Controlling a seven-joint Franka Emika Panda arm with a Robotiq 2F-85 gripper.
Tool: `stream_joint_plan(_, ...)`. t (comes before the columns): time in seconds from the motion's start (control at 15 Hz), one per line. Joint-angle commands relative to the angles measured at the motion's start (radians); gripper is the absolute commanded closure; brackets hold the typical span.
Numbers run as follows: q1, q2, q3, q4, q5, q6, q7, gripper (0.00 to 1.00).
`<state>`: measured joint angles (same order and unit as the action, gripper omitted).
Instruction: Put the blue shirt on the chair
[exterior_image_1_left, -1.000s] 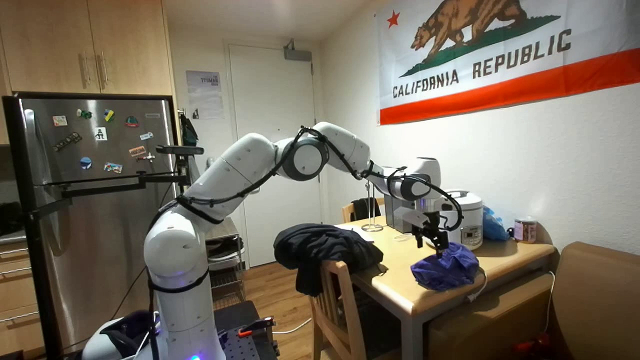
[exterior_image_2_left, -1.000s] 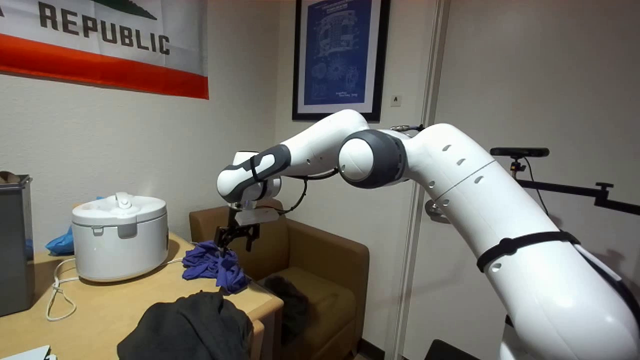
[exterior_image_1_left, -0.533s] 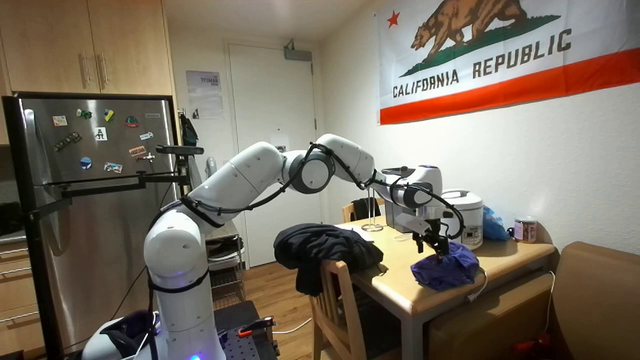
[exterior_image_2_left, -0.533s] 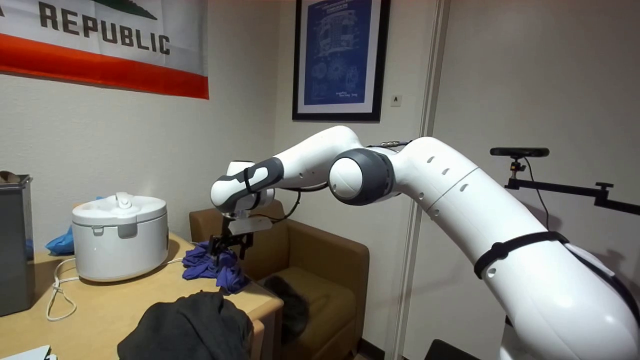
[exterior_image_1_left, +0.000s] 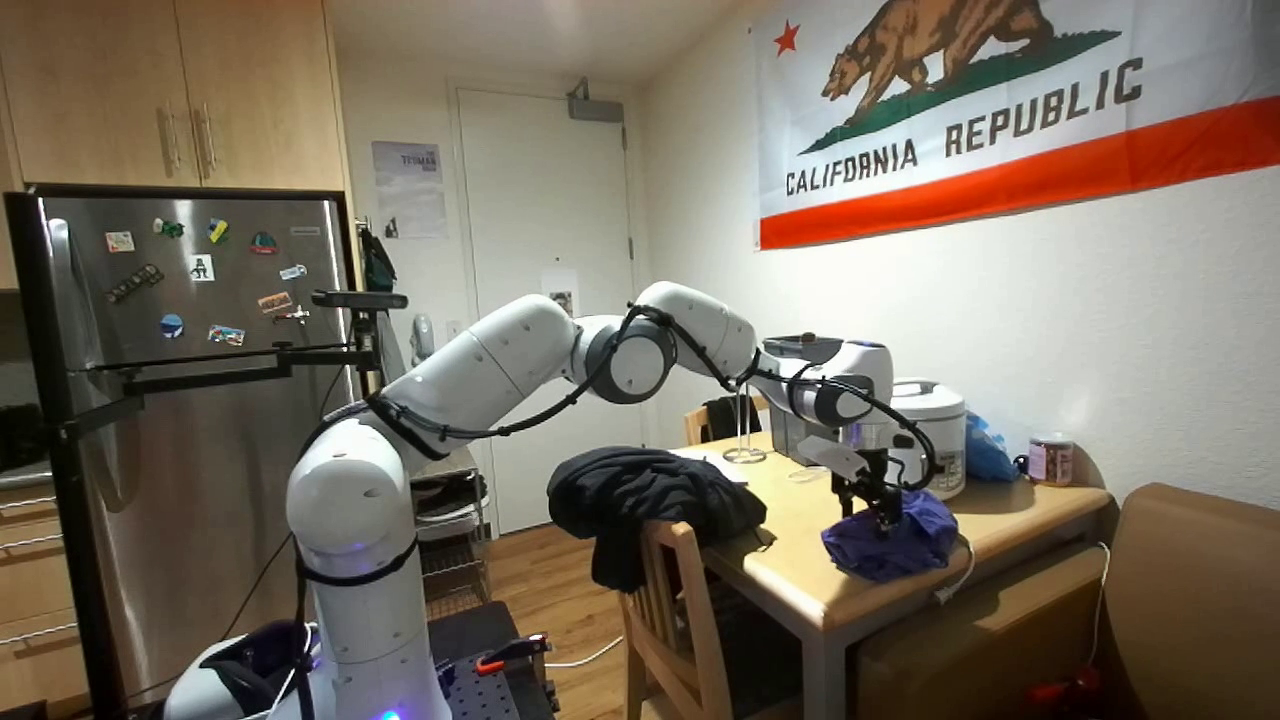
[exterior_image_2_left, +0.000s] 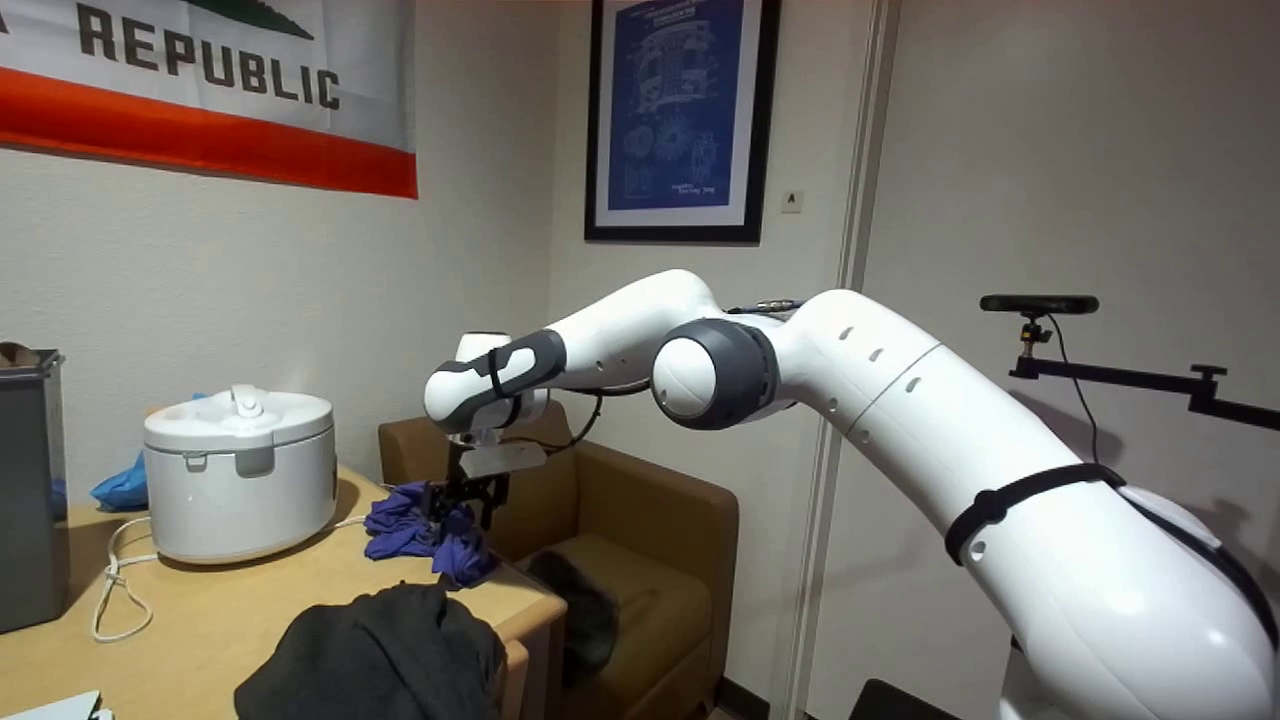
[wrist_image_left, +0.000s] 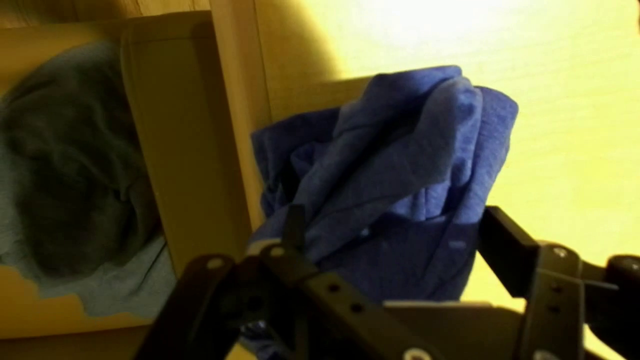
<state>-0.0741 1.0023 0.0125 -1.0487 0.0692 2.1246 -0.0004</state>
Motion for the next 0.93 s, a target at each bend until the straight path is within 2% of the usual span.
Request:
stream_joint_plan(0.0, -0.012, 0.036, 0.009, 0.074, 0.014, -0.055, -0.011, 0.44)
stream_joint_plan(0.47, -0.016, 0.046, 0.004, 0.112, 0.010, -0.062, -0.007, 0.97)
stream_joint_plan(0.6, -0.015, 0.043, 0.001, 0.119, 0.006, -0.062, -0.004, 1.00)
stream_joint_plan(0.87, -0.005, 0.016, -0.012, 0.121, -0.009, -0.060, 0.008, 0.97)
